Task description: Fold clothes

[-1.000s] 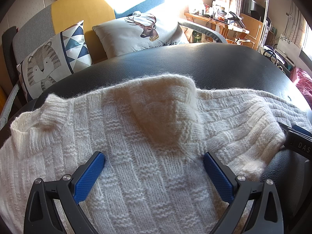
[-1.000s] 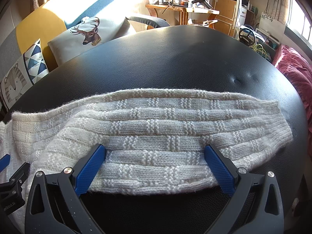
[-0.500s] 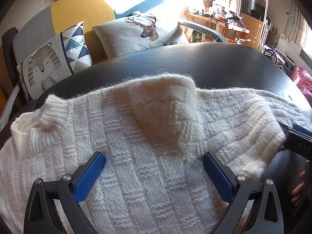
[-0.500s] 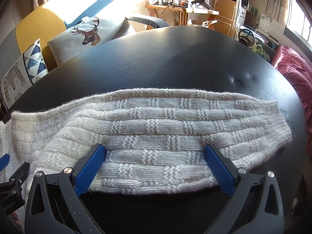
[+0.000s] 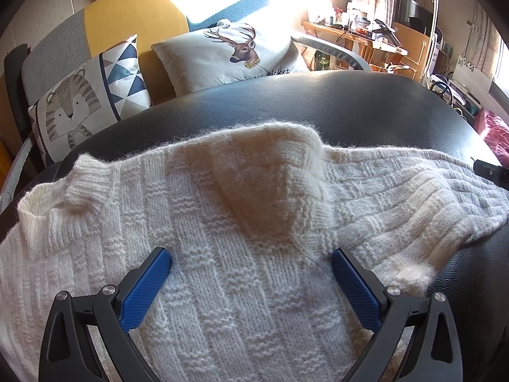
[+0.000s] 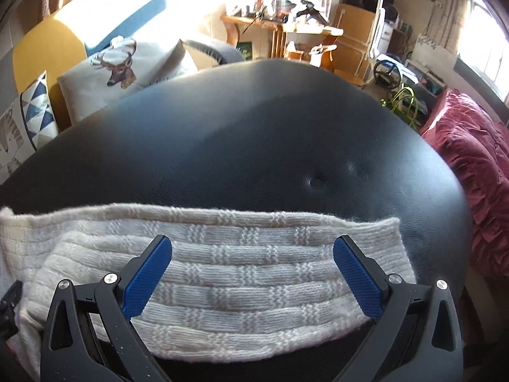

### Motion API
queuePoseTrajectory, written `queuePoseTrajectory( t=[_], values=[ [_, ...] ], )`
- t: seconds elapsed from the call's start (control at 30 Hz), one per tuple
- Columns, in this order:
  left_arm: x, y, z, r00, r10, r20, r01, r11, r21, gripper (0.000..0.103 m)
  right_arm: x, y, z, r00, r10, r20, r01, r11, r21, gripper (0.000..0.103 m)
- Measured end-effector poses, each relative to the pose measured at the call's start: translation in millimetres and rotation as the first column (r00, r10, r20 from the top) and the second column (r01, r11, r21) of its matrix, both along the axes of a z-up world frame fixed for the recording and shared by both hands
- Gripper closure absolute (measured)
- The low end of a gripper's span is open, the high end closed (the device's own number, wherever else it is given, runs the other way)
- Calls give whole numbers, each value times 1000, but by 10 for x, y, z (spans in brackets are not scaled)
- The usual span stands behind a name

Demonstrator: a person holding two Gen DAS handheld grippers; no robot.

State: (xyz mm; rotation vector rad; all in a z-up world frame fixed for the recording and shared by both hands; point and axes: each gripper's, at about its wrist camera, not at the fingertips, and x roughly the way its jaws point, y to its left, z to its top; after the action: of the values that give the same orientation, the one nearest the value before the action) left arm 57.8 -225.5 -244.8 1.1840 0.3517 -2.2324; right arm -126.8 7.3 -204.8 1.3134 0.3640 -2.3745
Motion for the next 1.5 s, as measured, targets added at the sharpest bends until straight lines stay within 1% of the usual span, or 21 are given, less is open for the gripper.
queuePoseTrajectory(
  t=[0.07, 0.1, 0.13, 0.27, 0.33, 0.47, 0.53, 0.6, 0.67, 0.73, 0.8, 0.83, 0.87, 0.9, 0.97, 1.3, 1.43, 1.5],
  values=[
    [-1, -2, 0, 1000, 0, -1, 0, 1000, 1, 0, -1, 98, -77, 998, 58, -4, -57, 998, 6, 0],
    [-2, -3, 0, 1000, 0, -1, 0, 1000, 0, 0, 17, 133, -99, 996, 84, -17, -83, 996, 26, 0],
    [-5, -2, -1, 1000, 0, -1, 0, 1000, 0, 0, 19, 179, -110, 995, 92, -27, -91, 995, 29, 0],
    [-17, -5, 1, 1000, -2, 0, 2, 1000, 5, 0, -20, 339, -130, 996, 78, -46, -78, 997, 2, 0],
    [-27, -21, 10, 1000, -7, 3, 7, 1000, 17, 0, -24, 309, -130, 996, 75, -50, -74, 997, 14, 0],
    [-95, -128, 91, 999, -24, 25, 22, 997, 72, 1, 1, 280, -62, 998, 38, -43, -36, 999, 40, 0],
    [-117, -239, 147, 1000, -1, 18, 0, 996, 86, 1, 108, 287, 81, 994, 25, -108, -21, 999, 43, 0],
    [-143, -375, 180, 999, 36, 14, -37, 996, 79, 1, 179, 302, 188, 987, 29, -156, -23, 999, 39, 0],
    [-197, -501, 148, 998, 59, 36, -62, 995, 76, 2, 157, 340, 188, 991, 17, -136, -13, 999, 31, 0],
    [-248, -576, 90, 996, 66, 56, -69, 996, 63, 2, 110, 398, 98, 995, 8, -97, -4, 999, 35, 0],
    [-278, -603, 62, 996, 67, 52, -69, 997, 45, 1, 72, 470, -4, 998, -1, -56, 3, 1000, 30, 0],
    [-290, -611, 53, 997, 67, 46, -68, 997, 35, 0, 62, 517, -59, 999, -4, -33, 5, 1000, 16, 0],
    [-302, -619, 44, 997, 67, 41, -68, 997, 26, 0, 61, 575, -74, 1000, -11, -29, 11, 1000, -13, 0],
    [-315, -627, 35, 997, 67, 36, -68, 998, 16, 0, 68, 608, -78, 999, -14, -34, 13, 1000, -22, 0],
    [-348, -652, 21, 997, 70, 29, -70, 998, 1, 0, 95, 599, -93, 999, -6, -51, 5, 1000, -12, 0],
    [-599, -825, -6, 996, 89, 20, -88, 995, -47, 0, 144, 543, -121, 995, -39, -96, 39, 999, -5, 0],
    [-639, -870, -3, 996, 87, 16, -87, 995, -41, 0, 149, 546, -119, 993, -43, -106, 43, 999, -3, 0],
    [-610, -886, 16, 997, 77, 13, -77, 997, -20, 0, 151, 545, -117, 993, -43, -108, 43, 999, -3, 0]
  ],
)
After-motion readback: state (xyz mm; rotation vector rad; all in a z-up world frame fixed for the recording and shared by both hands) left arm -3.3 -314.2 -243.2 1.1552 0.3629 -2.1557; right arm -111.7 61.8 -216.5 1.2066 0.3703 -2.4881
